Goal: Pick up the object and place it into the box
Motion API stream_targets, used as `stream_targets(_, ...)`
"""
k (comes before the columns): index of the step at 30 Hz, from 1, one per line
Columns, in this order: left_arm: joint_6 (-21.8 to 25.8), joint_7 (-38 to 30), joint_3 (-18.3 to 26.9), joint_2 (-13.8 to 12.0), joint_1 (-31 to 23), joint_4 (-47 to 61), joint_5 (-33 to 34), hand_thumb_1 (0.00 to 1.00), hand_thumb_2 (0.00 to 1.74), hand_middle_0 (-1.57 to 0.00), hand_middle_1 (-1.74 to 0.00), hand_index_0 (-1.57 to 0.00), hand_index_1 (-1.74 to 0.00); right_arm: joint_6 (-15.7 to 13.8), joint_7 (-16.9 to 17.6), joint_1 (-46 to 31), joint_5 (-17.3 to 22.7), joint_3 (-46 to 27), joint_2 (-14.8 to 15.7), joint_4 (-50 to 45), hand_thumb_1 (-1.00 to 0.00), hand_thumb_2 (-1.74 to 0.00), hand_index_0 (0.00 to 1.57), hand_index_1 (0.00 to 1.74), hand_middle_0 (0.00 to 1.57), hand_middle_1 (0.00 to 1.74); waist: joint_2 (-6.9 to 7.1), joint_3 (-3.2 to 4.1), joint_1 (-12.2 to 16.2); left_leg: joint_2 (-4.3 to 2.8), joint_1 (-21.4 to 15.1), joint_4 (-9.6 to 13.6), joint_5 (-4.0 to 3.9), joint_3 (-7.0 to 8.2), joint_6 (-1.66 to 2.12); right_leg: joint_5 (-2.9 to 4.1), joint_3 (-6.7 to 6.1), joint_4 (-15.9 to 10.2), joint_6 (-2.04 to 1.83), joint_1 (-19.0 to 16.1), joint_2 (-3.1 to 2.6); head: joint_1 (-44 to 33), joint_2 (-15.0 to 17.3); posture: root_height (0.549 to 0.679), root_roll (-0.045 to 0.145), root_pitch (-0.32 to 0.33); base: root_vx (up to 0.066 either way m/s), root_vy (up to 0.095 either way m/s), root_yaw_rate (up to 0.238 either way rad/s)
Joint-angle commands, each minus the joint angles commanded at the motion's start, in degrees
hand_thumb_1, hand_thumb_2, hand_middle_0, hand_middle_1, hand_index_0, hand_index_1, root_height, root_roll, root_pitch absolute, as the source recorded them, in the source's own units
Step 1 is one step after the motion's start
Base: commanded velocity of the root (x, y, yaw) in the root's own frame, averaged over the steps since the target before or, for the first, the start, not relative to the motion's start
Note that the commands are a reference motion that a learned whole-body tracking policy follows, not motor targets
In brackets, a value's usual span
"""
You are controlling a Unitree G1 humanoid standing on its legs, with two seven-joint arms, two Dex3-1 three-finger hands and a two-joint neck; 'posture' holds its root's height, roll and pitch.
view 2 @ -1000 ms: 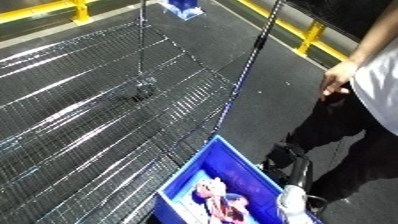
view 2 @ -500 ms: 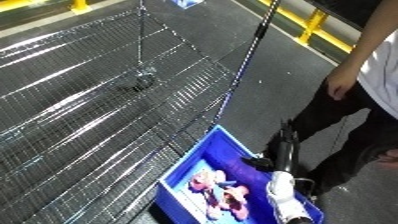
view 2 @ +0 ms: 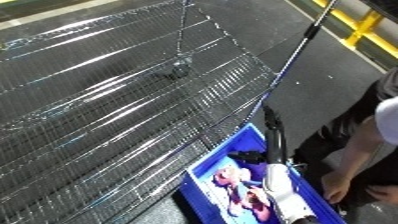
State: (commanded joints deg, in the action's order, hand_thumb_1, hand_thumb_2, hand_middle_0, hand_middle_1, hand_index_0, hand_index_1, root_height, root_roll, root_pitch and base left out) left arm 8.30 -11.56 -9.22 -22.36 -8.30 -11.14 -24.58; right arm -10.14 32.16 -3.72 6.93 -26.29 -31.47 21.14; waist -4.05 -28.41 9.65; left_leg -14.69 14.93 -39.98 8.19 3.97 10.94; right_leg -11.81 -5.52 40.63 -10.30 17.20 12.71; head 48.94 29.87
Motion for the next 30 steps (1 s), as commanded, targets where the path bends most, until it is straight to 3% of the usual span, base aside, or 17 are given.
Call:
stream_targets(12, -0.86, 0.06, 0.52, 0.69, 0.03, 0.61, -0.19, 1.0, 1.74, -1.57, -1.74, -1.57, -1.74, 0.18, -1.54, 3.12, -1.74, 4.25, 2.15, -6.64, 0.0, 0.0, 0.0, 0.0, 0.0, 0.0, 0.68, -0.38, -2.31, 0.27, 0.64, -0.39, -0.36, -0.78, 0.03, -0.39, 0.32, 1.19, 0.04, 0.47, -0.05, -13.2, -0.9, 0.622, 0.054, -0.211, -0.003, -0.005, 0.059)
stream_targets(21, -1.69, 0.24, 0.3, 1.16, 0.28, 0.35, 0.41, 1.0, 1.74, -1.57, -1.74, -1.57, -1.74, 0.47, -3.75, 5.13, -2.99, 8.77, 3.31, -10.68, 0.0, 0.0, 0.0, 0.0, 0.0, 0.0, 1.03, -0.69, -3.96, 0.67, 0.93, 0.21, -1.07, -1.45, 0.07, -0.71, 0.63, 1.69, 0.02, 0.71, -0.03, -24.4, -1.47, 0.62, 0.054, -0.212, 0.001, -0.003, 0.06)
stream_targets(30, -2.12, 0.46, 0.87, 1.3, 0.52, 0.14, 1.19, 1.0, 1.74, -1.57, -1.74, -1.57, -1.74, 1.28, -6.91, 6.78, -5.21, 14.06, 2.88, -13.42, 0.0, 0.0, 0.0, 0.0, 0.0, 0.0, 1.44, -1.06, -5.76, 1.17, 1.25, 0.63, -1.5, -2.26, -0.04, -0.87, 0.98, 2.29, 0.02, 1.03, 0.11, -34.43, -2.33, 0.619, 0.055, -0.212, 0.006, -0.006, 0.058)
